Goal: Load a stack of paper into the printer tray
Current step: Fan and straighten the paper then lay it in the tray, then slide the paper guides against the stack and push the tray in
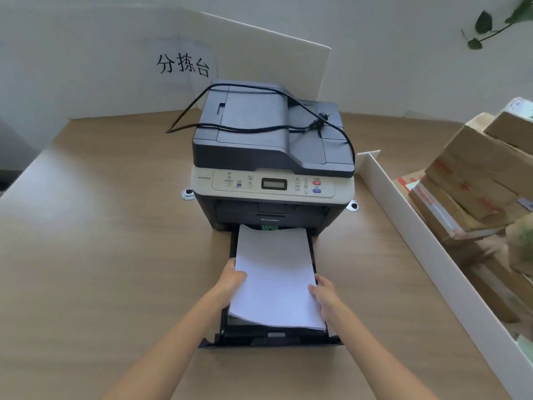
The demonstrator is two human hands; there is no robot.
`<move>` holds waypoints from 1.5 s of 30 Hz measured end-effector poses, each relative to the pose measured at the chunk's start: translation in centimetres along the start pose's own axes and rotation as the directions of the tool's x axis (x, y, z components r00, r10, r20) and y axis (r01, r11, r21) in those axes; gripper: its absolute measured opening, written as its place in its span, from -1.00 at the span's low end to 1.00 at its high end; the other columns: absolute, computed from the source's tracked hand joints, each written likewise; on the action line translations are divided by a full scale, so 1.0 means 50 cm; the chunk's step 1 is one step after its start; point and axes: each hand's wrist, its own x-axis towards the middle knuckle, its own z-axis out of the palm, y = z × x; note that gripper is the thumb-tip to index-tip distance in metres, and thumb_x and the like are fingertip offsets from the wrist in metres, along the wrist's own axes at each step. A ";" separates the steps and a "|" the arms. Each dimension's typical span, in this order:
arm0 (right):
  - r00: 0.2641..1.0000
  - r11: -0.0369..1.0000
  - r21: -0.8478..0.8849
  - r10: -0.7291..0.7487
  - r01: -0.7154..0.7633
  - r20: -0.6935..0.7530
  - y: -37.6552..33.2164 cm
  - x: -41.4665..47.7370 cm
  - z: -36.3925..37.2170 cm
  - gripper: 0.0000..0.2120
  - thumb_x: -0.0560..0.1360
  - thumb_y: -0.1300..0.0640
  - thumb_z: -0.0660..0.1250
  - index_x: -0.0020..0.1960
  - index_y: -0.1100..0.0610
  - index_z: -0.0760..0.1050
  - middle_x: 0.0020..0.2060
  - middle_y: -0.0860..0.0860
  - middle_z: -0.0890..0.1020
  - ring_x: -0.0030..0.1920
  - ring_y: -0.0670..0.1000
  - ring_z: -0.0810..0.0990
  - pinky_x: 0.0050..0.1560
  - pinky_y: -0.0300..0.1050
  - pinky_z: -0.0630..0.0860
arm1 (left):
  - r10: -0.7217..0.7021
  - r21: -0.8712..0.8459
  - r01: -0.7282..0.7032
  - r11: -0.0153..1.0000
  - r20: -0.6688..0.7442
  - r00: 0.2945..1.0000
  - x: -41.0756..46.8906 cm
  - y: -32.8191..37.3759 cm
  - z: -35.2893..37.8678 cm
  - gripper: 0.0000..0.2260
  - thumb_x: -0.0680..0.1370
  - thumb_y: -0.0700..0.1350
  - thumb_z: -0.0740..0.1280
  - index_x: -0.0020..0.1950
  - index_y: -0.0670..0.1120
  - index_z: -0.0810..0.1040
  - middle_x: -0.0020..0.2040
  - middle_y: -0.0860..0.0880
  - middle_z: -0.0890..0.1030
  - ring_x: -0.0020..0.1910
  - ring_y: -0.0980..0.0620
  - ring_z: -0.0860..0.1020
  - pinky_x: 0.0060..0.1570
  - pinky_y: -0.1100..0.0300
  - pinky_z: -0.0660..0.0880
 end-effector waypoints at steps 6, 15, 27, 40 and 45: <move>1.000 0.999 -0.038 -0.024 0.024 -0.018 -0.020 0.039 0.003 -0.57 0.58 0.37 0.09 0.44 0.22 0.23 0.27 0.23 0.49 0.22 0.23 0.50 0.23 0.04 0.43 | 0.049 -0.021 -0.050 0.999 -0.036 0.998 0.035 -0.006 0.016 -0.54 0.55 -0.36 0.10 0.44 -0.11 0.21 0.29 -0.17 0.46 0.10 -0.13 0.49 0.04 0.05 0.47; 0.989 0.977 -0.161 -0.144 0.137 -0.029 -0.007 0.090 0.021 -0.60 0.57 0.37 0.08 0.40 0.22 0.28 0.15 0.24 0.55 -0.20 0.00 0.52 -0.28 -0.36 0.49 | 0.113 0.052 -0.107 0.993 -0.142 0.983 0.066 -0.032 0.043 -0.53 0.58 -0.32 0.06 0.48 -0.06 0.17 0.33 -0.06 0.42 -0.05 0.10 0.43 -0.27 0.36 0.34; 0.979 0.948 -0.253 -0.201 0.191 -0.015 0.037 0.110 0.045 -0.60 0.56 0.35 0.10 0.38 0.20 0.29 0.20 0.22 0.56 0.12 0.14 0.54 0.14 -0.04 0.48 | 0.109 0.166 -0.071 0.984 -0.233 0.966 0.079 -0.068 0.068 -0.53 0.58 -0.34 0.05 0.48 -0.07 0.16 0.28 -0.11 0.51 -0.31 0.13 0.46 -0.36 0.29 0.39; 0.903 0.801 -0.429 -0.420 0.417 0.094 0.073 0.083 0.040 -0.51 0.53 0.39 0.06 0.44 0.17 0.21 0.18 -0.04 0.46 0.24 0.04 0.46 0.20 -0.26 0.29 | 0.232 0.384 -0.138 0.913 -0.211 0.949 0.052 -0.098 0.080 -0.45 0.58 -0.33 0.05 0.53 -0.21 -0.09 0.54 -0.17 0.08 0.52 -0.08 0.11 0.46 0.16 0.08; 0.872 0.763 -0.450 -0.483 0.464 0.079 0.096 0.071 0.035 -0.47 0.52 0.36 0.05 0.46 0.12 0.21 0.26 -0.05 0.48 0.25 0.00 0.46 0.28 -0.16 0.36 | 0.267 0.423 -0.174 0.889 -0.171 0.948 0.042 -0.115 0.082 -0.45 0.58 -0.34 0.03 0.52 -0.23 -0.13 0.57 -0.14 -0.05 0.55 -0.04 -0.01 0.39 0.31 -0.04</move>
